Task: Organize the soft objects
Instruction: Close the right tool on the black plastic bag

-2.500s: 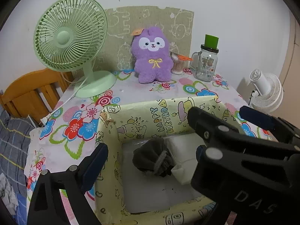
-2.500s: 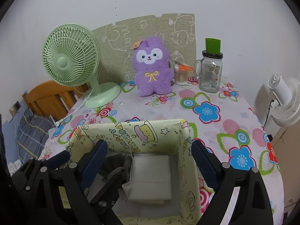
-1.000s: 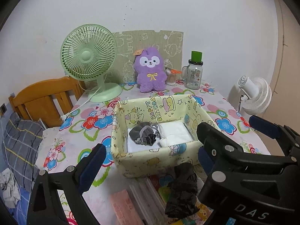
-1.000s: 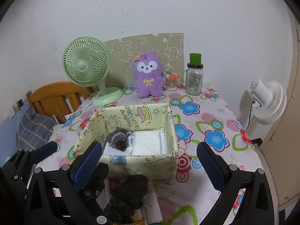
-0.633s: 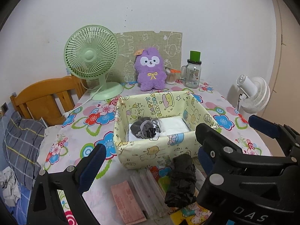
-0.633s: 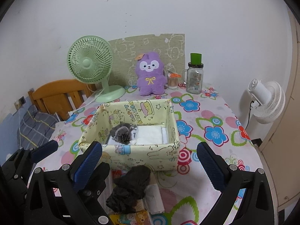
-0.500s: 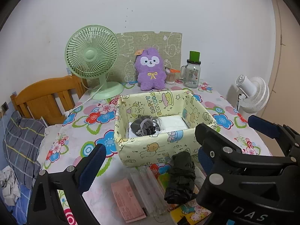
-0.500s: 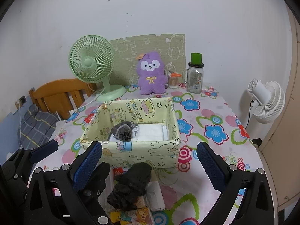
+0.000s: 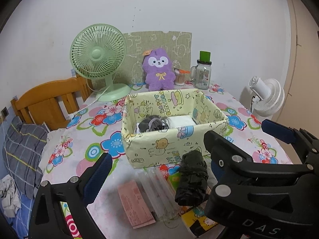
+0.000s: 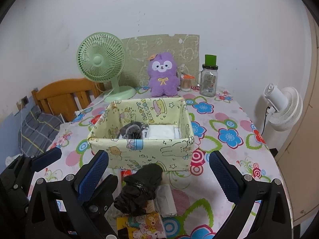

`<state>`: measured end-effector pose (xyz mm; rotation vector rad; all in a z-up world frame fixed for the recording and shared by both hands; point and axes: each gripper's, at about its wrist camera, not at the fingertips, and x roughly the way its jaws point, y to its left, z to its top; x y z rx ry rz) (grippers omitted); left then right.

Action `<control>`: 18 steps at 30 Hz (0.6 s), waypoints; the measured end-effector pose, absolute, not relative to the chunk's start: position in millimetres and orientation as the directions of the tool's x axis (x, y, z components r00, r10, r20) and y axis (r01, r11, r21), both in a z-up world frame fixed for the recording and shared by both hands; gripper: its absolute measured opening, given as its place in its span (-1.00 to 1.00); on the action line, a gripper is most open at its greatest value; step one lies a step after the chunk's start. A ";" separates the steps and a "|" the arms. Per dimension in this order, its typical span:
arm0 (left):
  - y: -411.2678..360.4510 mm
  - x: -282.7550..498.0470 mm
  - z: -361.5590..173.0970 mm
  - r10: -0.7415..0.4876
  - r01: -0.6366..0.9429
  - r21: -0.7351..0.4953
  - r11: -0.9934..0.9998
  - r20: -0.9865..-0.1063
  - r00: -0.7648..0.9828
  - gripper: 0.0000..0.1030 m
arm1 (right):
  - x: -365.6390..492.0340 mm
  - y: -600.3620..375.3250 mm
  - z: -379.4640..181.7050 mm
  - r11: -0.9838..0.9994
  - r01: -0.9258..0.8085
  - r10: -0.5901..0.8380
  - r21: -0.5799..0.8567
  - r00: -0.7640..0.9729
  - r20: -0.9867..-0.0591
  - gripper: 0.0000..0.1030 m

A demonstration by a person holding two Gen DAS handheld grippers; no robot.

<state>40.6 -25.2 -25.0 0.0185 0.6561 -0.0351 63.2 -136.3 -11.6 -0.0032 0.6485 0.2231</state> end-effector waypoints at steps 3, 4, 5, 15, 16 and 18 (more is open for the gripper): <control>-23.4 40.5 -29.7 -0.034 0.043 -0.001 0.999 -0.618 0.785 0.95 | 63.8 -132.8 -16.7 0.972 -0.225 0.222 0.074 0.761 -0.609 0.98; -23.1 41.0 -31.4 -0.035 0.044 -0.001 0.999 -0.621 0.783 0.95 | 64.0 -131.3 -18.7 0.970 -0.229 0.226 0.075 0.757 -0.613 0.98; -22.7 41.5 -34.2 -0.034 0.046 0.003 0.999 -0.624 0.781 0.95 | 64.2 -130.5 -20.8 0.970 -0.232 0.229 0.076 0.754 -0.615 0.98; -16.4 48.4 -57.2 -0.044 0.049 -0.011 0.999 -0.665 0.746 0.95 | 72.9 -123.8 -46.2 0.970 -0.230 0.221 0.076 0.712 -0.667 0.98; -15.7 49.2 -58.9 -0.044 0.049 -0.011 0.999 -0.669 0.742 0.95 | 74.1 -123.4 -48.6 0.970 -0.230 0.221 0.077 0.708 -0.671 0.98; -14.6 50.5 -62.5 -0.038 0.045 -0.007 0.999 -0.675 0.737 0.95 | 75.8 -122.9 -53.3 0.970 -0.229 0.219 0.077 0.701 -0.679 0.98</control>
